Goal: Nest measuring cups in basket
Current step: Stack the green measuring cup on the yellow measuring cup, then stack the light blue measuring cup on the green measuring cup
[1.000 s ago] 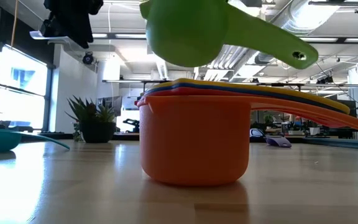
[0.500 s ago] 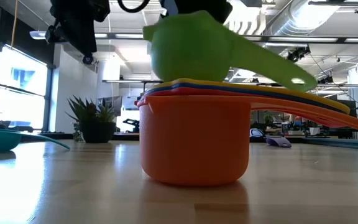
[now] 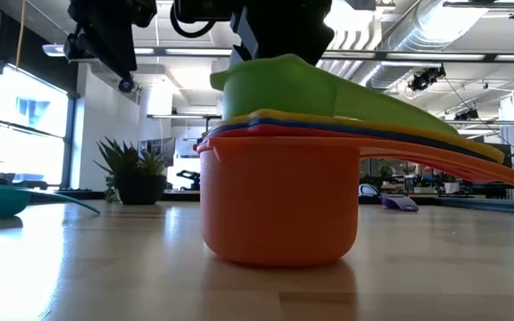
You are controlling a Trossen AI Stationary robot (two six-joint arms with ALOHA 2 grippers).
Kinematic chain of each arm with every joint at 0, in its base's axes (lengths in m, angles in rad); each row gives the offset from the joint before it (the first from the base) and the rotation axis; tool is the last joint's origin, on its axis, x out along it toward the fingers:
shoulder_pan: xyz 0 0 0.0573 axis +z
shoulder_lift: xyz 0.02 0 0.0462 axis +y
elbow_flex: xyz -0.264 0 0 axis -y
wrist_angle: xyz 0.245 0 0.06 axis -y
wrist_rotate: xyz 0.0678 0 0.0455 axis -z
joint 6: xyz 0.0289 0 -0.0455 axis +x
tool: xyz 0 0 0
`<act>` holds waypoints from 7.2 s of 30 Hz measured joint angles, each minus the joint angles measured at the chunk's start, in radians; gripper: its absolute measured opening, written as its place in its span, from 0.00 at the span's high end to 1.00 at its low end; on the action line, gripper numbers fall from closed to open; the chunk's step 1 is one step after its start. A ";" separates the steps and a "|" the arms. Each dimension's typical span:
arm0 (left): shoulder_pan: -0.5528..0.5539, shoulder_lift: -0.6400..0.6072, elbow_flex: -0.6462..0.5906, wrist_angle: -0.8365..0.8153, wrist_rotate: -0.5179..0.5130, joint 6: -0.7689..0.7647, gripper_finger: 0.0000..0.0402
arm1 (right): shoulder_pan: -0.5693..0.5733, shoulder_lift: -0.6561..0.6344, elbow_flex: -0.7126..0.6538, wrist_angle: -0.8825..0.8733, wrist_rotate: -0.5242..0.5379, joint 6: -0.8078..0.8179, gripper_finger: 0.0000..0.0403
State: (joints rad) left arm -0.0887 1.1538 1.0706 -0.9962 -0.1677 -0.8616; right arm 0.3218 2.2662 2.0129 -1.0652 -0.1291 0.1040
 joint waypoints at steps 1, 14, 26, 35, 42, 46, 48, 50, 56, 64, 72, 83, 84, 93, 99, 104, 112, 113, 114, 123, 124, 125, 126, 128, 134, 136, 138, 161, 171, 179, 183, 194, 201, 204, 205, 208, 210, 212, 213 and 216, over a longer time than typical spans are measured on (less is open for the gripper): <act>0.000 0.000 0.000 0.000 0.000 0.000 0.79 | 0.001 0.000 0.000 0.000 -0.001 0.007 1.00; 0.000 0.000 0.000 -0.001 0.000 0.001 0.79 | 0.008 0.000 0.000 0.001 -0.005 0.063 0.84; 0.001 0.000 0.000 -0.001 0.000 0.026 0.79 | -0.007 -0.002 0.127 -0.119 0.043 0.192 0.83; 0.001 -0.025 0.000 -0.005 0.000 0.098 0.79 | -0.020 -0.003 0.270 -0.250 0.183 0.338 0.83; -0.006 -0.071 0.001 -0.025 0.000 0.155 0.79 | -0.034 -0.013 0.335 -0.346 0.301 0.447 0.83; -0.025 -0.092 0.001 -0.063 0.000 0.157 0.79 | -0.046 -0.039 0.316 -0.398 0.353 0.517 0.83; -0.044 -0.102 0.001 -0.090 0.000 0.156 0.79 | -0.053 -0.041 0.320 -0.448 0.392 0.532 0.83; -0.070 -0.107 0.001 -0.120 0.000 0.135 0.79 | -0.066 -0.046 0.320 -0.475 0.419 0.549 0.83; -0.166 -0.114 -0.024 -0.190 -0.009 0.081 0.79 | -0.113 -0.071 0.322 -0.492 0.449 0.562 0.83; -0.260 -0.115 -0.142 -0.211 0.018 -0.020 0.79 | -0.154 -0.085 0.322 -0.494 0.441 0.545 0.83; -0.295 -0.114 -0.240 -0.208 0.081 -0.079 0.77 | -0.165 -0.085 0.322 -0.494 0.436 0.543 0.83; -0.285 -0.108 -0.344 -0.142 0.070 -0.146 0.63 | -0.165 -0.085 0.322 -0.494 0.436 0.517 0.83; -0.283 -0.109 -0.353 -0.138 0.065 -0.157 0.62 | -0.165 -0.085 0.322 -0.494 0.436 0.517 0.83; -0.250 -0.109 -0.443 -0.012 0.067 -0.159 0.63 | -0.165 -0.084 0.322 -0.493 0.434 0.516 0.83; -0.214 -0.091 -0.485 0.016 0.074 -0.159 0.65 | -0.165 -0.084 0.322 -0.492 0.433 0.516 0.83; -0.193 -0.069 -0.511 0.029 0.078 -0.160 0.65 | -0.165 -0.084 0.322 -0.492 0.433 0.516 0.83; -0.165 -0.037 -0.520 0.041 0.103 -0.158 0.65 | -0.165 -0.084 0.322 -0.494 0.428 0.507 0.83; -0.164 -0.032 -0.520 0.042 0.107 -0.158 0.65 | -0.165 -0.084 0.322 -0.494 0.424 0.505 0.83; -0.160 -0.027 -0.520 0.046 0.109 -0.153 0.65 | -0.165 -0.084 0.322 -0.494 0.423 0.501 0.83; -0.140 0.015 -0.520 0.065 0.116 -0.131 0.70 | -0.165 -0.084 0.322 -0.495 0.414 0.498 0.83; -0.140 0.017 -0.520 0.065 0.116 -0.127 0.72 | -0.165 -0.084 0.322 -0.495 0.414 0.498 0.83; -0.140 0.017 -0.520 0.065 0.116 -0.121 0.74 | -0.165 -0.084 0.322 -0.495 0.413 0.498 0.83; -0.140 0.016 -0.520 0.070 0.116 -0.113 0.77 | -0.165 -0.084 0.322 -0.496 0.412 0.498 0.83; -0.140 0.017 -0.520 0.080 0.114 -0.101 0.83 | -0.165 -0.084 0.322 -0.496 0.409 0.498 0.83; -0.140 0.016 -0.520 0.093 0.098 -0.059 0.98 | -0.165 -0.084 0.322 -0.496 0.409 0.498 0.83; -0.140 0.016 -0.520 0.117 0.098 -0.042 0.98 | -0.165 -0.084 0.322 -0.496 0.409 0.498 0.83; -0.140 0.016 -0.520 0.143 0.098 -0.031 0.97 | -0.165 -0.084 0.322 -0.496 0.409 0.501 0.83; -0.053 0.028 -0.462 0.598 0.164 0.142 0.99 | -0.204 -0.229 0.321 -0.505 0.647 0.753 0.83; 0.031 0.189 -0.262 0.552 0.164 0.325 0.99 | -0.231 -0.310 0.321 -0.505 0.678 0.742 0.83; 0.074 0.359 -0.101 0.477 0.164 0.455 0.98 | -0.250 -0.310 0.321 -0.506 0.676 0.701 0.83; 0.090 0.427 -0.060 0.446 0.195 0.496 0.98 | -0.255 -0.310 0.321 -0.506 0.674 0.699 0.83; 0.102 0.553 -0.047 0.427 0.249 0.507 0.98 | -0.257 -0.310 0.321 -0.506 0.671 0.673 0.83; 0.102 0.558 -0.047 0.417 0.250 0.504 0.98 | -0.257 -0.310 0.321 -0.506 0.671 0.662 0.83; 0.102 0.558 -0.047 0.414 0.253 0.505 0.98 | -0.257 -0.310 0.321 -0.506 0.671 0.650 0.83; 0.102 0.558 -0.047 0.413 0.254 0.506 0.98 | -0.257 -0.310 0.321 -0.506 0.671 0.650 0.83; 0.102 0.558 -0.047 0.413 0.255 0.506 0.98 | -0.257 -0.310 0.321 -0.506 0.671 0.650 0.83; 0.102 0.558 -0.047 0.413 0.255 0.506 0.98 | -0.257 -0.310 0.321 -0.506 0.671 0.647 0.83; 0.102 0.558 -0.047 0.413 0.255 0.506 0.98 | -0.257 -0.310 0.321 -0.506 0.671 0.647 0.83; 0.102 0.558 -0.047 0.413 0.255 0.505 0.98 | -0.257 -0.310 0.321 -0.506 0.671 0.647 0.83; 0.102 0.558 -0.047 0.414 0.255 0.500 0.97 | -0.257 -0.310 0.321 -0.506 0.671 0.647 0.83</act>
State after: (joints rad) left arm 0.0132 1.7119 1.0237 -0.5827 0.0875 -0.3618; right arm 0.0650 1.9560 2.3341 -1.5711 0.5419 0.7506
